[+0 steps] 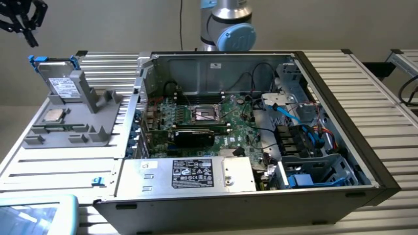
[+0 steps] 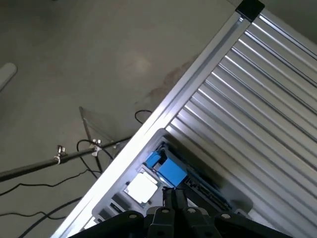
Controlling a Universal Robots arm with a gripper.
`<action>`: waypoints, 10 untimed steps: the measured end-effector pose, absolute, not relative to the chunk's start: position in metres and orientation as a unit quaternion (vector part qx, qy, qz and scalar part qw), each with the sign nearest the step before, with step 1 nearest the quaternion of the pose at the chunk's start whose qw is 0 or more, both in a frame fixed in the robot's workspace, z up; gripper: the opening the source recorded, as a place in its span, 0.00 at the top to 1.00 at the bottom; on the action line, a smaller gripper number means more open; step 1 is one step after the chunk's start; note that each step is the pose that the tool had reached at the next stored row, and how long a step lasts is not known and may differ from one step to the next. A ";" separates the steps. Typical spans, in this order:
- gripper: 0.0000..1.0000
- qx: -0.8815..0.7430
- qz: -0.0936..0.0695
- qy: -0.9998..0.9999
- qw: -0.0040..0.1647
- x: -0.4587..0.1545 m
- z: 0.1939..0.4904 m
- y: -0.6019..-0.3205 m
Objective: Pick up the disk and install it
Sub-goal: 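Pick up the disk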
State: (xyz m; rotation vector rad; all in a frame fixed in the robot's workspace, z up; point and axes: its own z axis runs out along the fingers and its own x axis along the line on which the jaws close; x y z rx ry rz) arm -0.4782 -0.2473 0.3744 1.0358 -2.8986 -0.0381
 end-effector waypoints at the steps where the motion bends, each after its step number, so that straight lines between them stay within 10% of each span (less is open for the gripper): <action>1: 0.89 0.345 -0.012 -0.938 0.031 -0.478 0.374 -0.247; 10: 0.89 0.418 -0.012 -0.908 0.024 -0.478 0.374 -0.247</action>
